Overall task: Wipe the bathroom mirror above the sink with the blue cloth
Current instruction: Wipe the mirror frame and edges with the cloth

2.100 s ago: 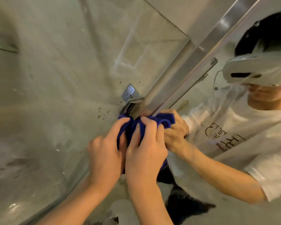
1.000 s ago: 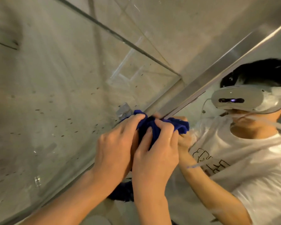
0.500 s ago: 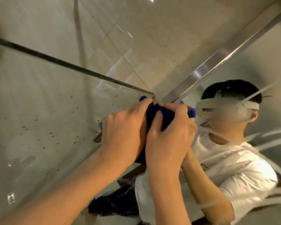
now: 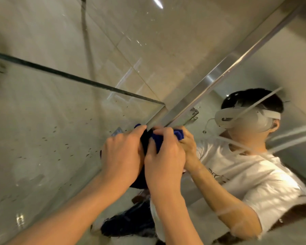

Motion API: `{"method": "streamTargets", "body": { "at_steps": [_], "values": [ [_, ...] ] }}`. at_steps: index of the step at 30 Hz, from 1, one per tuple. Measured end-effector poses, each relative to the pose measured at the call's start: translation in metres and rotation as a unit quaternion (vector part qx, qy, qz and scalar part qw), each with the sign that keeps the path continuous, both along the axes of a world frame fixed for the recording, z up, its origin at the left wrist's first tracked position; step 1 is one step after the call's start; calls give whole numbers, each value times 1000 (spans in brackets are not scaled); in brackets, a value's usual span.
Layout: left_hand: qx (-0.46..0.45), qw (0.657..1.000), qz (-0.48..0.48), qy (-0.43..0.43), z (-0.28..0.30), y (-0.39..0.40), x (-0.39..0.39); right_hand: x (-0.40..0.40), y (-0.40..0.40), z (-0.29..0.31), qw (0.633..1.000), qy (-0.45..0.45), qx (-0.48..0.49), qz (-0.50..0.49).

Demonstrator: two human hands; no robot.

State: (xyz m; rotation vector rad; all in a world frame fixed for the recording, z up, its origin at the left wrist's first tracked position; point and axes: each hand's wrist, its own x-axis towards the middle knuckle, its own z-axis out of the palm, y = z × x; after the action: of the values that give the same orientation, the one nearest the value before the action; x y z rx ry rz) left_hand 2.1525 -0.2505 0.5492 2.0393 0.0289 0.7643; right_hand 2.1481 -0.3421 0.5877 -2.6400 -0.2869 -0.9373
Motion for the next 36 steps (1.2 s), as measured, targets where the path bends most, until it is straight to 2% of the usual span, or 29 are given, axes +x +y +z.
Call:
{"method": "streamTargets", "body": {
  "at_steps": [4, 6, 12, 14, 16, 19, 22, 24, 26, 30, 32, 34, 36],
  "values": [
    [-25, 993, 18, -112, 51, -9, 8, 1, 2, 55, 995, -96, 3, -14],
    [-51, 989, 31, -135, 67, -11, 10, 5, 4, 69, 990, -142, -1, -17],
    [-31, 975, 31, -220, 34, -20, 19, 24, -11, 52, 978, -206, -39, -22],
    [-29, 975, 33, -219, 27, -18, 20, 24, -13, 43, 979, -202, -30, 9],
    [-12, 975, 38, -219, 18, -17, 19, 26, -14, 35, 982, -186, -23, -24],
    [-3, 982, 38, -185, -1, -15, 12, 17, -5, 10, 993, -117, -35, -2],
    [-72, 991, 17, -109, 1, -16, 2, 18, -12, 7, 995, -92, -30, -20],
    [-130, 989, 11, -73, 13, -14, -2, 25, -21, 24, 1000, -4, -19, -1],
    [-153, 985, 8, -76, 31, -13, -5, 23, -27, 49, 999, 27, -28, -12],
    [-142, 979, -12, -149, 103, -8, 1, -2, 2, 116, 992, -106, -49, -44],
    [-123, 977, -3, -176, 136, -7, 10, -11, 16, 150, 988, -134, -52, -56],
    [-112, 972, 1, -207, 142, -8, 17, -2, 13, 162, 986, -141, -56, -66],
    [-118, 962, 2, -248, 125, -11, 17, -1, 12, 148, 981, -176, -62, -54]
  ]
}}
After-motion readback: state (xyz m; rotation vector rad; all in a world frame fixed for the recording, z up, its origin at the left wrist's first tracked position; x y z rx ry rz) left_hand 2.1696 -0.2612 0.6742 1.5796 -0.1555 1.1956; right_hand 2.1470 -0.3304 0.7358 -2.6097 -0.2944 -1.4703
